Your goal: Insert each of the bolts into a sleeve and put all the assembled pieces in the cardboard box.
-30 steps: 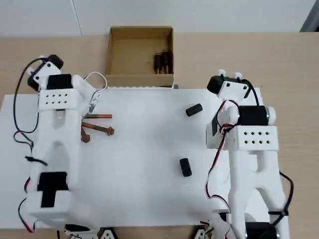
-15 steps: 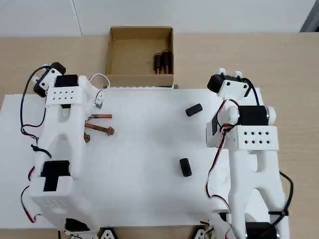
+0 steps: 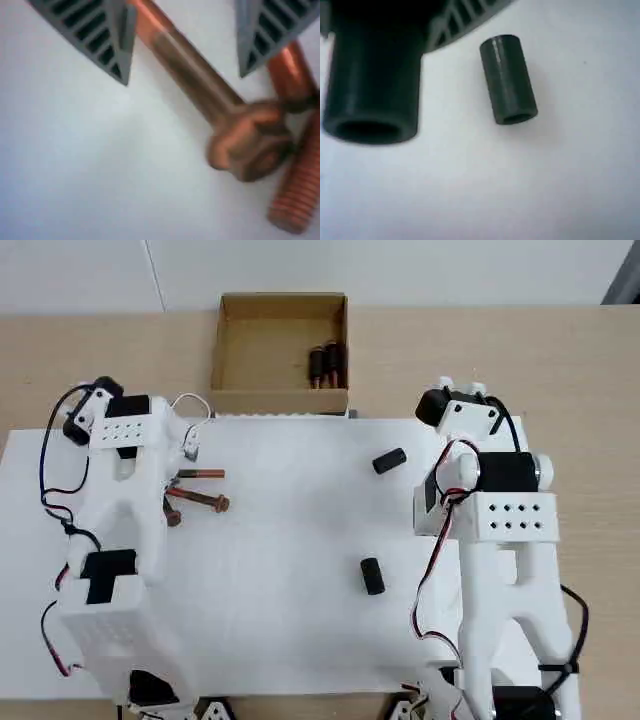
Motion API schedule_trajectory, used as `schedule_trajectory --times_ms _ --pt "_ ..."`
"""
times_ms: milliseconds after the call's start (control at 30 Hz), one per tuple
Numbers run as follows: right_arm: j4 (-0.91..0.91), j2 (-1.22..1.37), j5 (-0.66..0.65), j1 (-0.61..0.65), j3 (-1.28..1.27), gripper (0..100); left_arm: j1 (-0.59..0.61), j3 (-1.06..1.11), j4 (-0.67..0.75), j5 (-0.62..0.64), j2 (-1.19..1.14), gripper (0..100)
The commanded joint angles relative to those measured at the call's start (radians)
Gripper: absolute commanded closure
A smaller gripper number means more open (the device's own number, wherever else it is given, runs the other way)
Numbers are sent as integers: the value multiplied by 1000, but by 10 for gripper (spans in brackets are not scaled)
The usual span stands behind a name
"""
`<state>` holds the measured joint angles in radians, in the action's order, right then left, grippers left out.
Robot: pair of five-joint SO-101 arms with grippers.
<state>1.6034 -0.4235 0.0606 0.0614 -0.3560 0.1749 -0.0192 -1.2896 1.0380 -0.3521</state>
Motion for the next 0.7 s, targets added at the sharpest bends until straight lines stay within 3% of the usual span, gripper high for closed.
schedule_trajectory --times_ms 0,267,467,667 --pt "-18 -41 6 -10 5 995 6 -42 14 9 -3 863" --pt "-18 -41 6 -10 5 995 6 -42 72 11 -58 866" --pt "-18 -41 6 -10 5 995 8 -42 103 11 -86 996" --pt "-18 -41 6 -10 5 995 8 -42 101 11 -81 994"
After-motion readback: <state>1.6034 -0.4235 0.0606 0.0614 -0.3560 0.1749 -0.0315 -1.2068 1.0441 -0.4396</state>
